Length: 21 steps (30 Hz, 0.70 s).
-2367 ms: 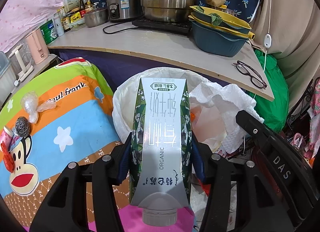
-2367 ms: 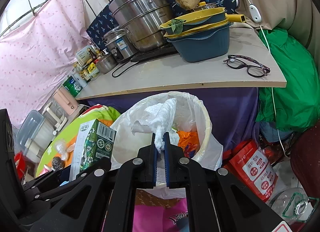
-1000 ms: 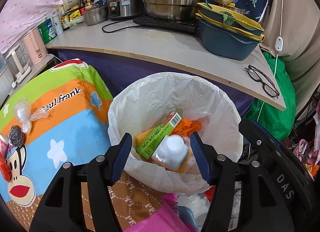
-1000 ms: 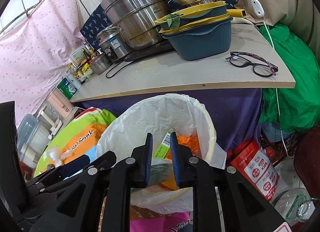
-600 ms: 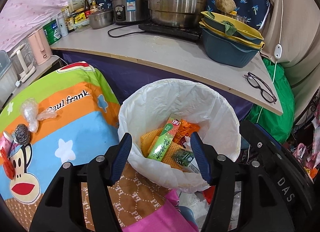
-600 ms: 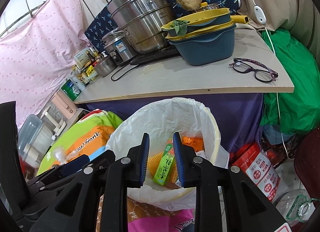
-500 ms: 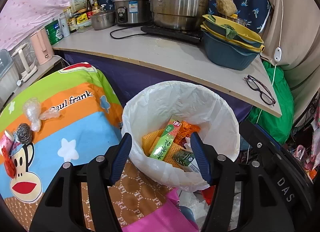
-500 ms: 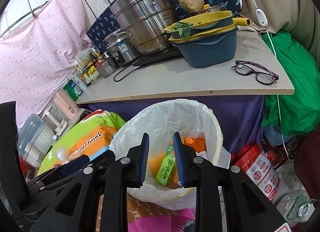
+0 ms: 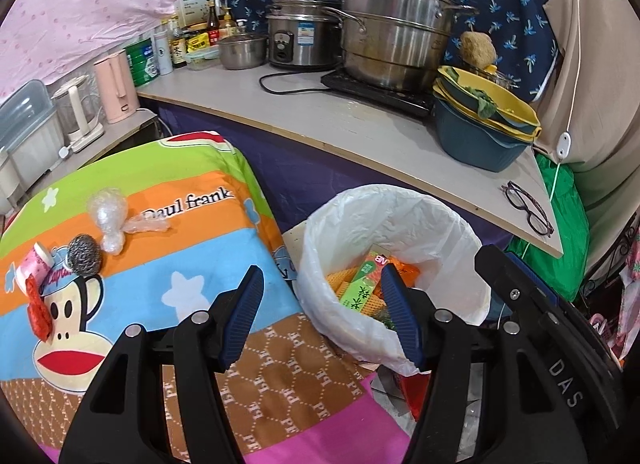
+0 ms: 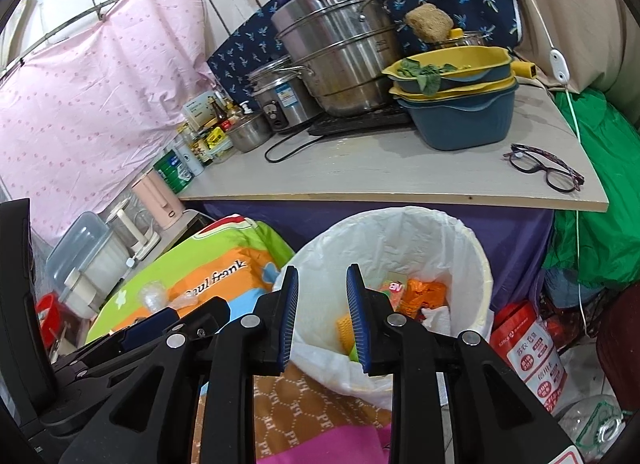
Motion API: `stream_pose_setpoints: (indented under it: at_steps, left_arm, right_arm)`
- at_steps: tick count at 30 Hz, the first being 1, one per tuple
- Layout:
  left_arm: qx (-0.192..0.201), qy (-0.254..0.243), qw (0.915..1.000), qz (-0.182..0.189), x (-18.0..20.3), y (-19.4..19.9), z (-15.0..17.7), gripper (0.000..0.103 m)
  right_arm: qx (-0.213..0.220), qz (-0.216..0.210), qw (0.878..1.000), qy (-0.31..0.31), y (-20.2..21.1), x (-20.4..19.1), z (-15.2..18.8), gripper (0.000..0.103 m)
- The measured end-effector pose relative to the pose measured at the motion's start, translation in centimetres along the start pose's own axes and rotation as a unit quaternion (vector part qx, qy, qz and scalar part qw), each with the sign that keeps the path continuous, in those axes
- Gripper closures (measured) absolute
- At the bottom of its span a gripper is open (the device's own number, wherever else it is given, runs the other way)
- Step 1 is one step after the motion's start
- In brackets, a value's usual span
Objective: Collect trash
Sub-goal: 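Return both tools to the table and close the left tool on the red plastic bag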
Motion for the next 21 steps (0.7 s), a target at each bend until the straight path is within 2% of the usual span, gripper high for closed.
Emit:
stream_pose_setpoints:
  at_steps: [6,13,18,21]
  left_arm:
    - [0.010,0.021,0.9995,-0.021,-3.7,1.4,-0.1,0.040]
    - [0.019,0.059,0.9960,-0.064,-10.3,3.2,0.1,0.032]
    - [0.024,0.090,0.9896,-0.110,-16.3,4.5,0.5,0.020]
    - [0.022,0.119,0.9823,-0.143,-20.7,5.1,1.3,0.019]
  right_arm:
    - [-0.006,-0.020,1.000,0.020,-0.1,-3.6,0.6,0.078]
    - [-0.026,-0.058,0.997,0.049,-1.3,-9.3,2.1,0.077]
    - [-0.045,-0.090,0.992,0.072,-2.7,-14.2,3.9,0.069]
    - [-0.062,-0.111,0.988,0.090,-3.8,-17.4,5.6,0.069]
Point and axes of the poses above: each gripper's, at about its wrist camera, not at the fingertips, and y roughly against the way its jaws point, x to its right, z to its underside, the point moved 9 cm from there along -y, roughly the way its jaws point, and after that the axes turned 8 degrees about x, right-handed, at the moved point
